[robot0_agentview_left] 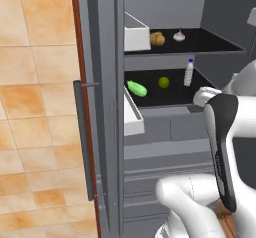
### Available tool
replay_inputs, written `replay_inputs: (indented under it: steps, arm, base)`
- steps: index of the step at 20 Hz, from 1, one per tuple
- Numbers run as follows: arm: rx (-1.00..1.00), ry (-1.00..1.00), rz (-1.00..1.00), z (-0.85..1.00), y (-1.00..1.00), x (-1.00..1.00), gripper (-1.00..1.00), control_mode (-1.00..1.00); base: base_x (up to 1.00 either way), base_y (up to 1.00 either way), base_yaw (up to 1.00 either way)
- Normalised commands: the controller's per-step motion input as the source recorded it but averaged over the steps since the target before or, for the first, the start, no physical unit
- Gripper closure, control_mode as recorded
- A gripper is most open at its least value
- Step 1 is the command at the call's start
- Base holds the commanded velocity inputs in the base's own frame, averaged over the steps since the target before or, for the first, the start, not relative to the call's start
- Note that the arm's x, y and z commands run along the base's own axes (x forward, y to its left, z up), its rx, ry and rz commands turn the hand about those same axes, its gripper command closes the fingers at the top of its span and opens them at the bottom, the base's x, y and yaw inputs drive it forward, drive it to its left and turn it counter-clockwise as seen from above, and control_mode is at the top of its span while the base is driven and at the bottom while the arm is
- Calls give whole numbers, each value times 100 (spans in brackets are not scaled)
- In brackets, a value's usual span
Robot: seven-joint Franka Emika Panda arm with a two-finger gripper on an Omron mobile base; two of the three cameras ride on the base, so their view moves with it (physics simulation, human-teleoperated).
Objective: Place the tupperware on the top shelf of the fridge. Make space for the tupperware among the existing items by rearranging them on the shelves if needed. Close the fridge door when finished.
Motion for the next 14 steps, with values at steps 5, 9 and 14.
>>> replay_inputs:
  steps: [5,9,14]
  arm:
    - [0,0,0,0,0,0,-100,100]
    - [0,0,0,0,0,0,-100,100]
    - [0,0,0,0,0,0,-100,100]
  base:
    - [-59,0,0]
    - [-54,0,0]
    - [-59,0,0]
